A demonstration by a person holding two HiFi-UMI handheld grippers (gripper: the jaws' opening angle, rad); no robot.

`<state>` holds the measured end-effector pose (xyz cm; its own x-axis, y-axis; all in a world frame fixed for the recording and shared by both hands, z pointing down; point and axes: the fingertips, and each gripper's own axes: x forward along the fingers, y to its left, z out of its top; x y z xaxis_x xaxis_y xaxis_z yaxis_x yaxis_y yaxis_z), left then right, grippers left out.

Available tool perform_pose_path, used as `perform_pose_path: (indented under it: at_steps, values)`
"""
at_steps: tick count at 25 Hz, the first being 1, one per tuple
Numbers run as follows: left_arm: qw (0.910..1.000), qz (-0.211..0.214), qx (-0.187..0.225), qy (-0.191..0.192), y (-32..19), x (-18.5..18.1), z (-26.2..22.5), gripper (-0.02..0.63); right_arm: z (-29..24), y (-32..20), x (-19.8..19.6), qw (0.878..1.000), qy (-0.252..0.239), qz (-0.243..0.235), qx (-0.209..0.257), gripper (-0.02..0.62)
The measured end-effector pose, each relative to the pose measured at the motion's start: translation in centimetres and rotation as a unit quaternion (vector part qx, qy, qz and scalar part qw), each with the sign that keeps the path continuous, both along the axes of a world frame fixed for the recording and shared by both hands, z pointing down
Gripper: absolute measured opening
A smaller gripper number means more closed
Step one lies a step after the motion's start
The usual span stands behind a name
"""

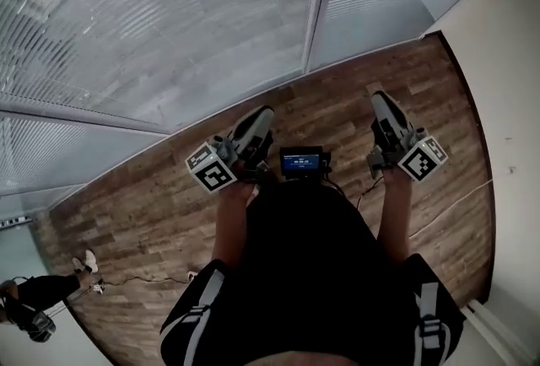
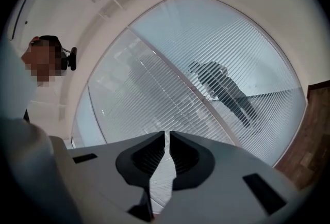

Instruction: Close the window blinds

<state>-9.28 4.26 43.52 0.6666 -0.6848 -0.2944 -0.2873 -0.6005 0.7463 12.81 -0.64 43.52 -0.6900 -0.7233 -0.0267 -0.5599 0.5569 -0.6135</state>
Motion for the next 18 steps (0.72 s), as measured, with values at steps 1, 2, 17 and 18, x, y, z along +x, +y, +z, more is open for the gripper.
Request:
perform_pose_path:
  at_steps: [1, 2, 17, 18]
  values:
    - [1.0000, 0.002, -0.001, -0.001, -0.1, 0.1, -0.1, 0.015, 0.0, 0.0, -0.1, 1.000, 0.001, 0.001, -0.001, 0.037]
    - [1.0000, 0.004, -0.004, 0.000, -0.2, 0.0, -0.1, 0.015, -0.1, 0.1, -0.2, 1.000, 0.003, 0.001, -0.003, 0.035]
    - [0.9997, 0.010, -0.001, -0.022, 3.1, 6.9, 3.5, 0.015, 4.4, 3.9, 6.5, 1.000, -0.017, 0.003, 0.000, 0.026]
    - [0.9997, 0.009, -0.001, -0.024, 3.3, 7.4, 3.9, 0.015, 4.8, 4.1, 7.0, 1.000, -0.019, 0.002, 0.000, 0.026]
